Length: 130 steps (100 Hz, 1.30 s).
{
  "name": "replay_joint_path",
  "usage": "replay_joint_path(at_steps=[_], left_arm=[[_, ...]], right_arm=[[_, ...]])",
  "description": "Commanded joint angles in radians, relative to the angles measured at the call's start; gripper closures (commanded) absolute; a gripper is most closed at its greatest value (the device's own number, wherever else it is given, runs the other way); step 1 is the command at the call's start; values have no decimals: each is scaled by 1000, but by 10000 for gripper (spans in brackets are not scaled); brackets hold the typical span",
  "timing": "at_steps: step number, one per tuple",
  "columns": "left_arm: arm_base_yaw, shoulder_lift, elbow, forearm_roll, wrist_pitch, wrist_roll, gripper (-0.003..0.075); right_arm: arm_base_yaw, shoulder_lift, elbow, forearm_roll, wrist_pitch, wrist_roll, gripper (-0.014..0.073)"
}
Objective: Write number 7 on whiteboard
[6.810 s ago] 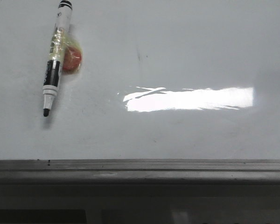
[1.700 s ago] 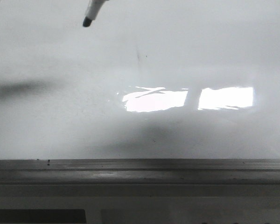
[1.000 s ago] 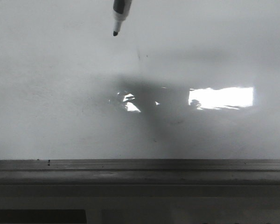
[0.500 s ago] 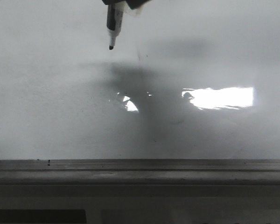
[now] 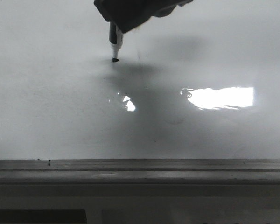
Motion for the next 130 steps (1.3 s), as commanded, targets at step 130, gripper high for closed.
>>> replay_joint_path(at_steps=[130], left_arm=[[0, 3, -28, -29, 6, -9, 741]], right_arm=[[176, -187, 224, 273, -272, 29, 665]])
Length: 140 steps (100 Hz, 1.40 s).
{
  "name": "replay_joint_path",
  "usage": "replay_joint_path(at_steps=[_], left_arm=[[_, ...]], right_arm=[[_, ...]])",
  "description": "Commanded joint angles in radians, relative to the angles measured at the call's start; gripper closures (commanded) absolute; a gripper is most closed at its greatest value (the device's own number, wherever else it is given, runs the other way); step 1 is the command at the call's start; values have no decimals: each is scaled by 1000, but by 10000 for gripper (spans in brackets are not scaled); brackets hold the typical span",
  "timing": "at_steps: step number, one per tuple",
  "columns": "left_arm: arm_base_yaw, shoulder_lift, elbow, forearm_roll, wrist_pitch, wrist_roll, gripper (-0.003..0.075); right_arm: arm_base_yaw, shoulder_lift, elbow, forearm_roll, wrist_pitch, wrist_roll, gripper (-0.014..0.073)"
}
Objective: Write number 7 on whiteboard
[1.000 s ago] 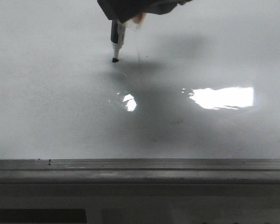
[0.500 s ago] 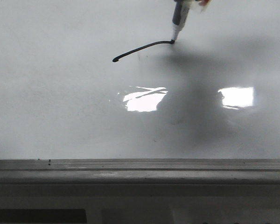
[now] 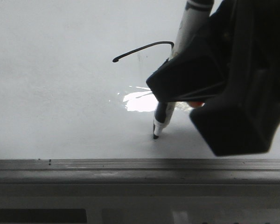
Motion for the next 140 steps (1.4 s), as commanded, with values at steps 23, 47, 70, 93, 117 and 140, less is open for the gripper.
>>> replay_joint_path(at_steps=[23, 47, 70, 93, 117, 140], left_arm=[[0, 3, -28, -31, 2, -9, 722], [0, 68, -33, -29, 51, -9, 365], [0, 184, -100, 16, 141, -1, 313], [0, 314, -206, 239, 404, -1, 313], [0, 393, -250, 228, 438, -1, 313], [-25, 475, -250, 223, 500, -1, 313]], right_arm=[[44, -182, -211, 36, 65, -10, 665], [48, -192, -225, 36, 115, -10, 665], [48, -105, -191, 36, 262, -9, 665], [48, -61, -160, 36, 372, -9, 665], [48, -61, -104, 36, 409, -9, 665], [48, -61, -104, 36, 455, -9, 665]])
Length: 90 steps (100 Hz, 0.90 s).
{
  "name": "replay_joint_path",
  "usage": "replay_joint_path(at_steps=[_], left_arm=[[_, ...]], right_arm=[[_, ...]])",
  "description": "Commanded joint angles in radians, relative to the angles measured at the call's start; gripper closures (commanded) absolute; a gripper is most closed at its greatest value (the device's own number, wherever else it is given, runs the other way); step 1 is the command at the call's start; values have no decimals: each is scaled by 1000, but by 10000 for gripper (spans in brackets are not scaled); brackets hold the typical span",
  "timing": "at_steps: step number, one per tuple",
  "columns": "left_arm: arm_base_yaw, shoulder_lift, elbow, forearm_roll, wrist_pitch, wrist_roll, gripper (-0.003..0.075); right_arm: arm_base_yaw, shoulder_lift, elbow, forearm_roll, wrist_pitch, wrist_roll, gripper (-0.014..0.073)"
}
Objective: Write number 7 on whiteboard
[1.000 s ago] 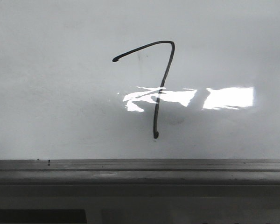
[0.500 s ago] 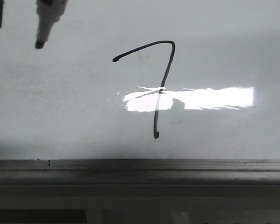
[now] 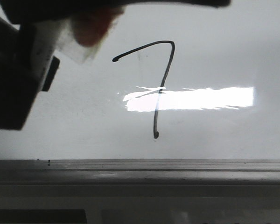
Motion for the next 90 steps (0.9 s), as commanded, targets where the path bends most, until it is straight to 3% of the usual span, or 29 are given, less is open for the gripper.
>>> replay_joint_path(at_steps=[1, 21, 29, 43, 57, 82, 90], left_arm=[[-20, 15, -35, -56, 17, -1, 313], [-28, 45, -52, -78, 9, 3, 315], [-28, 55, -65, -90, 9, 3, 350], [-28, 67, -77, -92, 11, 3, 510], [-28, 78, -77, -88, 13, 3, 735], [-28, 78, -77, -85, 13, 7, 741], [-28, 78, -77, -82, 13, 7, 741]], right_arm=[[1, -6, -24, 18, 50, -7, 665], [1, -6, -24, 18, 71, -7, 665], [1, -6, -23, 18, 71, -7, 665], [1, -6, -23, 18, 71, -7, 665], [1, -6, -23, 18, 71, -7, 665], [1, 0, -23, 22, 67, -7, 663], [1, 4, -23, 22, 67, 1, 611]])
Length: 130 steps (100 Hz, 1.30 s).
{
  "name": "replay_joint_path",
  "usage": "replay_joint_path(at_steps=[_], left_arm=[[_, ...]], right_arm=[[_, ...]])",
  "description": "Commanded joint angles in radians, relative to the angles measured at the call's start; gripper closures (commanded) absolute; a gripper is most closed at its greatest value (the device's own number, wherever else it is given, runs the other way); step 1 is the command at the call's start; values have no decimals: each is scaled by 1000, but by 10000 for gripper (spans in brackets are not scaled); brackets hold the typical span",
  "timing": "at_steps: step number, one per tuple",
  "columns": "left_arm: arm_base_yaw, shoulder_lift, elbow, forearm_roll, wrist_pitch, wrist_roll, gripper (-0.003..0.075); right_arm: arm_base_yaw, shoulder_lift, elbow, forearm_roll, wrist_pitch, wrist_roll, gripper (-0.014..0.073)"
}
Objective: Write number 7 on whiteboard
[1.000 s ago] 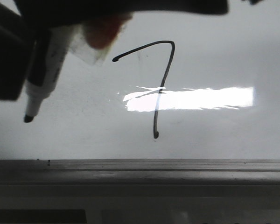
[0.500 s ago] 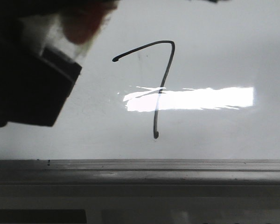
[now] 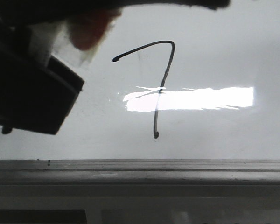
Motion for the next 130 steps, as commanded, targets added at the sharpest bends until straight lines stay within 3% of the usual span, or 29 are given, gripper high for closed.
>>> replay_joint_path(at_steps=[1, 7, 22, 30, 65, 75, 87, 105, 130], left_arm=[[0, -4, -33, -83, -31, -41, 741], [0, -4, -33, -83, -28, -41, 741], [0, -4, -24, -81, -28, -41, 741], [0, -4, -10, -81, -24, -41, 741], [0, -4, 51, -91, -80, -62, 741], [0, -4, 53, -95, -137, -108, 741], [0, -4, 53, -95, -236, -189, 741], [0, -4, 53, -99, -507, -471, 741], [0, -4, 53, -166, -754, -501, 741]], right_arm=[[1, -2, -25, 18, 55, -16, 594], [1, -2, -25, 18, 53, -16, 496], [1, -15, -25, 18, -1, -16, 144], [1, -42, -27, 18, -40, -16, 77], [1, -242, -27, 18, -202, -16, 138], [1, -273, -27, 18, -256, -16, 328], [1, -306, -27, 18, -274, -16, 665], [1, -330, -25, 18, -334, -13, 657], [1, -332, -25, 15, -440, -13, 657]])
